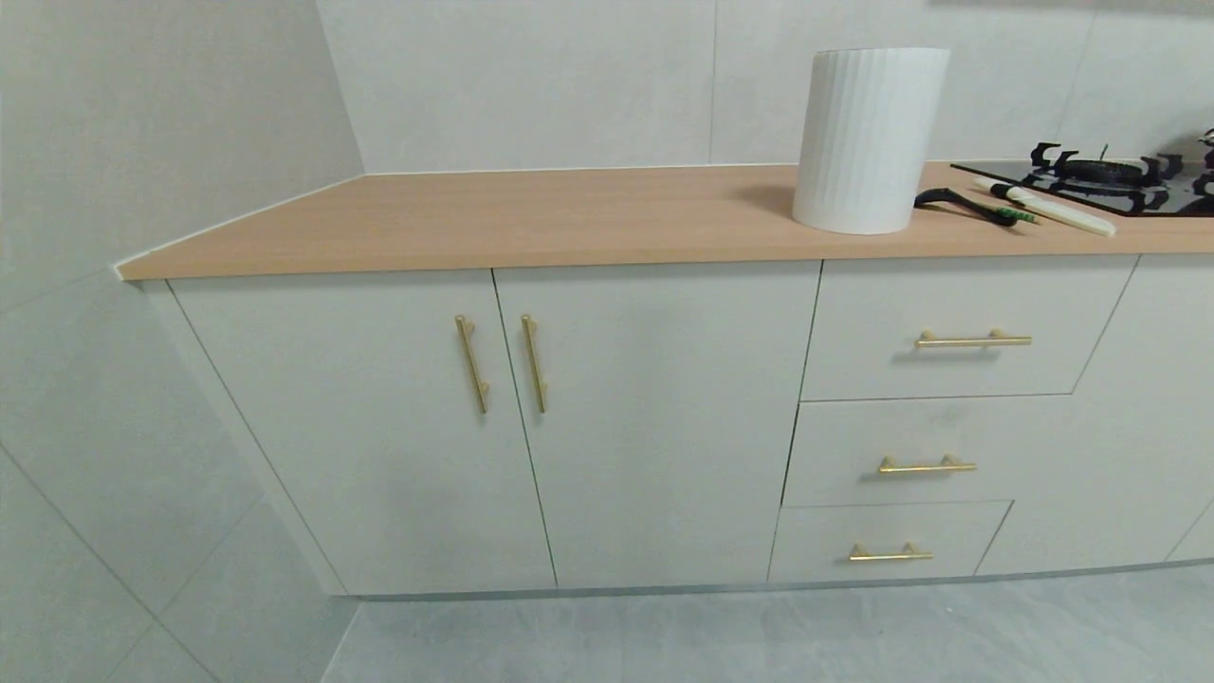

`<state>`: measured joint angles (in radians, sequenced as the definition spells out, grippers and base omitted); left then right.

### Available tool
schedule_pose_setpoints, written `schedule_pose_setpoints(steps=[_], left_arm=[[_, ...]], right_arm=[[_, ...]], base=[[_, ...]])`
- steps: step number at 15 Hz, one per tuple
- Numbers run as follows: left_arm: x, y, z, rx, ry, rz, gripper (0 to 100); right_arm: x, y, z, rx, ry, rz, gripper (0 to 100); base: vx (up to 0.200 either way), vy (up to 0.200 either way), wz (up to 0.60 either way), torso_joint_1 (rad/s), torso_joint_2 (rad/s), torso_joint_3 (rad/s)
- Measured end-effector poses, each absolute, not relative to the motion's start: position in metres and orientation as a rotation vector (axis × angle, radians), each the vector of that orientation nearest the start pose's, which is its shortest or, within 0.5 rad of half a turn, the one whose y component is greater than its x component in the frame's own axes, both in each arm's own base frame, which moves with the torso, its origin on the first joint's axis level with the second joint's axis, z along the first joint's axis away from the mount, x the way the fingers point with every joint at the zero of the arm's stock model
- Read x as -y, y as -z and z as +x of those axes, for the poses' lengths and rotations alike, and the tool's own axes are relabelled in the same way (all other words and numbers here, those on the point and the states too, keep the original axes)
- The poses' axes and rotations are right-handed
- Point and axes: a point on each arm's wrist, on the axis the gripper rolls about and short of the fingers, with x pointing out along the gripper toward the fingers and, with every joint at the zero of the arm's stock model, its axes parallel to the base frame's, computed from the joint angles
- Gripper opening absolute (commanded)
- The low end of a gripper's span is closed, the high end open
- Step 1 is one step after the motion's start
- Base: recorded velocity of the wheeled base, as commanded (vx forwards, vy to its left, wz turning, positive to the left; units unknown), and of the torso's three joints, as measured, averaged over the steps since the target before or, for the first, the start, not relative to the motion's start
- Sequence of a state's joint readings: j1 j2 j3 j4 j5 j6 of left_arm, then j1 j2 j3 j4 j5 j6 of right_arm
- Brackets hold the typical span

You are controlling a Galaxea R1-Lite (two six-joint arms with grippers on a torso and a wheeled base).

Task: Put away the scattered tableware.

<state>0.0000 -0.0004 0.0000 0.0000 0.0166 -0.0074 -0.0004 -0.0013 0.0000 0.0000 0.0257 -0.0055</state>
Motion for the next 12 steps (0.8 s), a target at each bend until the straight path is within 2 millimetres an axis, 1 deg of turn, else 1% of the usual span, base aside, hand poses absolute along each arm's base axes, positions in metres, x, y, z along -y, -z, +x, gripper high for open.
schedule_pose_setpoints(steps=[3,12], left_arm=[[-0.0004,-0.0755,-0.0228,0.0,-0.017,-0.007,100],[-0.0004,-0.0755,-0.0228,0.0,-0.016,-0.007,100]], right_arm=[[-0.0006,-0.0755,-0.0229,0.001,-0.025,-0.006,100],[-0.0006,-0.0755,-0.0229,0.001,-0.025,-0.006,100]], base=[[0.0,0.0,0.0,0.0,0.0,0.0],[0.0,-0.2,0.0,0.002,0.0,0.002]])
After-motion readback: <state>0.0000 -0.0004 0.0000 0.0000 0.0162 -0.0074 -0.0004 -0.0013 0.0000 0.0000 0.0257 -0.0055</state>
